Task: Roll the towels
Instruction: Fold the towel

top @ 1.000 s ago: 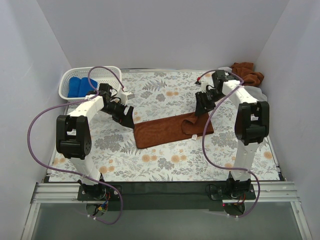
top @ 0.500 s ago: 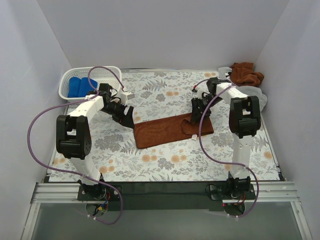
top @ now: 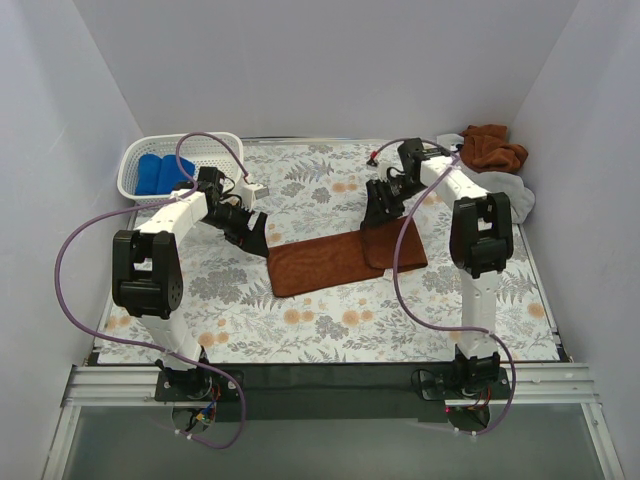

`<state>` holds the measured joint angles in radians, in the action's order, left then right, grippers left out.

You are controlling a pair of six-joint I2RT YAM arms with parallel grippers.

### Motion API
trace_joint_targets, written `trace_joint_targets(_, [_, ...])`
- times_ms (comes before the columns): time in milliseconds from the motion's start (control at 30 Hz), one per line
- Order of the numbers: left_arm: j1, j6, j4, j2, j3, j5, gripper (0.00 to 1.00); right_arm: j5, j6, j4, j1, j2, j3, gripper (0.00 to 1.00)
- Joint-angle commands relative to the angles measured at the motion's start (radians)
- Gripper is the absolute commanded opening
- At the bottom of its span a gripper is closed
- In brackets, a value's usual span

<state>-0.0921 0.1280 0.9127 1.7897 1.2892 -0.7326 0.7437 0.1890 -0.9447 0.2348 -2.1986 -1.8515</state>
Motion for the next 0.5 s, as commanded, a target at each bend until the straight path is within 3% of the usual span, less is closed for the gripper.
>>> trace_joint_targets(0, [0.0, -0.011, -0.003, -0.059, 0.024, -0.004, 0.7, -0.133, 0.024, 0.021, 0.027, 0.107, 0.116, 0.47])
trace_joint_targets(100, [0.0, -0.004, -0.012, -0.064, 0.013, 0.001, 0.7, -0.355, 0.015, 0.116, 0.124, 0.239, 0.254, 0.43])
trace_joint_targets(200, [0.0, 0.002, -0.015, -0.065, 0.007, 0.007, 0.7, -0.49, -0.01, 0.133, 0.199, 0.252, 0.272, 0.42])
trace_joint_targets(467, [0.002, -0.001, -0.005, -0.075, 0.015, 0.022, 0.7, -0.589, -0.06, 0.136, 0.273, 0.194, 0.259, 0.43])
